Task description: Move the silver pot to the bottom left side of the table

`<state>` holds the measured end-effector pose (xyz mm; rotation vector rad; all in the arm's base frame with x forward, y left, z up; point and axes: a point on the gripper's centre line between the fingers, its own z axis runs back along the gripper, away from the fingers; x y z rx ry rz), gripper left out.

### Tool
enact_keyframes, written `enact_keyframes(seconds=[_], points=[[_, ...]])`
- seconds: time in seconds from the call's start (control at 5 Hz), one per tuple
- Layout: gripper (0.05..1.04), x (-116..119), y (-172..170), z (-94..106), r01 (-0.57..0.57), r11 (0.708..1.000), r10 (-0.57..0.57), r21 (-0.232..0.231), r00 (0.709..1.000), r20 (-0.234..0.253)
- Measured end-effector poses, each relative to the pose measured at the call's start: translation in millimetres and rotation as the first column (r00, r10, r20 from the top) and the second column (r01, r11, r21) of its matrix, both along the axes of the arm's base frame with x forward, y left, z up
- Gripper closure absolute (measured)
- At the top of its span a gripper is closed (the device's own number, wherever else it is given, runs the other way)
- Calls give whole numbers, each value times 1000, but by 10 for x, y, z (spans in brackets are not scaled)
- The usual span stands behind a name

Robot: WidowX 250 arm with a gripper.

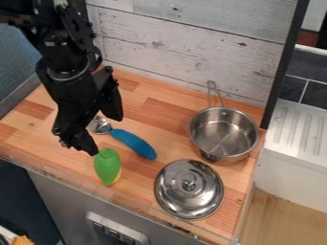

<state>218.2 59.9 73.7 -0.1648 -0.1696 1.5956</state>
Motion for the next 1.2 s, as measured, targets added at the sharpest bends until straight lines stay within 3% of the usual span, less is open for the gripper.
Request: enact_keyframes(seconds=[0.2,0.4,0.8,1.0,1.2], points=[[83,-24,-12,-43,-7,1000,7,-9,1000,-22],[83,-8,-290,-55,54,998,-56,-35,997,-60],[83,208,-678,-51,149,986,-155,-79,985,-80],[83,393,-887,-151,174,981,-183,-89,978,-105],[83,562,-1004,-232,200,976,-208,-87,974,-94]])
